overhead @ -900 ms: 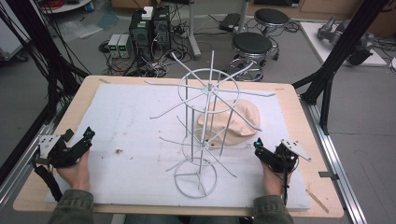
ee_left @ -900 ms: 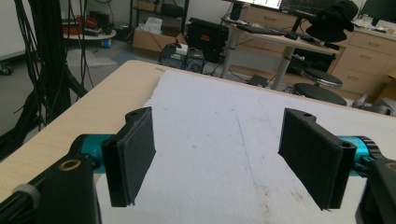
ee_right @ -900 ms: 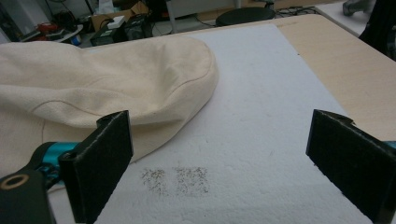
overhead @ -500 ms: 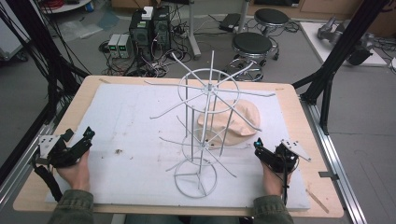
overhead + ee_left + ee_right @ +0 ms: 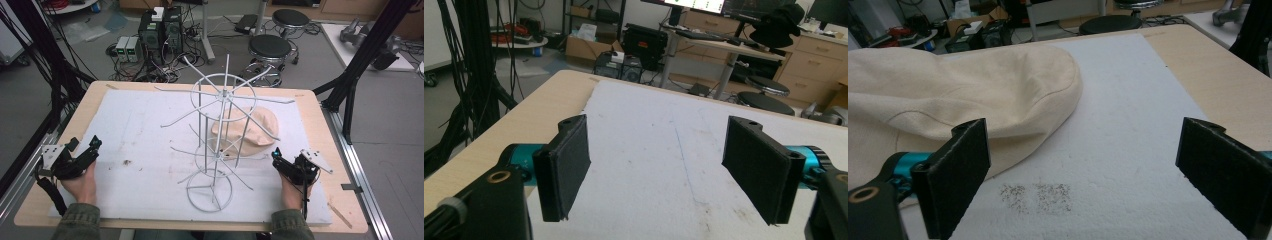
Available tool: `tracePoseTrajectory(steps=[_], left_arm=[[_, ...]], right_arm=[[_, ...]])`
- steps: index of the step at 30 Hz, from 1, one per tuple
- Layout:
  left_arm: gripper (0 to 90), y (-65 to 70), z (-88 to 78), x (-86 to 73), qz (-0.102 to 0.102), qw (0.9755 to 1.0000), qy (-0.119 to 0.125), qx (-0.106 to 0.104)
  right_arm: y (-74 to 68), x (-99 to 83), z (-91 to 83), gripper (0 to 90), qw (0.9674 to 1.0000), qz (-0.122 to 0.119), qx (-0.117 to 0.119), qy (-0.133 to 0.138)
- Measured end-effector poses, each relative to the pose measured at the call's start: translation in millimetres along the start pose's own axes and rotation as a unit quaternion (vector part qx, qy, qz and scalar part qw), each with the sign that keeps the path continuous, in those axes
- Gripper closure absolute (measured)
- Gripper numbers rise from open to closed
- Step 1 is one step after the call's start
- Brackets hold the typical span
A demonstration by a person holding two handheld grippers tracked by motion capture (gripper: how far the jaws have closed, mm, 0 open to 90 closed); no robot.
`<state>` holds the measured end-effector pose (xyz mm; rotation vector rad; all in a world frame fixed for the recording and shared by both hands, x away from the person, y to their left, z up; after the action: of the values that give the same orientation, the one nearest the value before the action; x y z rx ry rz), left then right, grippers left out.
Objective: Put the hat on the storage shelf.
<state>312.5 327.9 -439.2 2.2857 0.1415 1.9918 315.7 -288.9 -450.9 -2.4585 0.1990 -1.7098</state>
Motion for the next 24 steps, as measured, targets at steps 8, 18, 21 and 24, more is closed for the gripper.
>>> tracePoseTrajectory(steps=[8, 18, 21, 24], left_arm=[[26.7, 3.3, -0.2, 1.3, 0.015, 0.9999, 0.006, 0.002], [26.7, 7.4, 0.6, 1.0, 0.028, 0.9996, 0.004, -0.002], [26.7, 7.7, 0.5, 1.3, 0.030, 0.9995, 0.005, -0.001], [26.7, 7.1, 0.3, 1.4, 0.028, 0.9996, 0.005, 0.000]], right_arm=[[-0.5, 4.5, 1.8, 6.4, 0.9998, -0.008, -0.006, 0.016], [-4.2, 27.6, 8.7, 6.4, 0.9997, -0.013, 0.011, 0.016], [-7.4, 34.8, 13.0, 6.4, 0.9996, -0.021, 0.010, 0.013], [-10.6, 41.7, 19.3, 6.4, 0.9997, -0.025, 0.006, 0.007]])
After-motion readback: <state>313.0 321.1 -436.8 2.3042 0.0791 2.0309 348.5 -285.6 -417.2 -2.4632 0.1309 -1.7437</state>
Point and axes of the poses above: each handheld gripper's, and its own axes: z roughly forward along the jaws, x roughly out of its top, y roughly to its right, the point moved 3 cm from there along z, roughly forward along the jaws, and after that the axes turned 3 degrees about z, right-handed, at the moved point
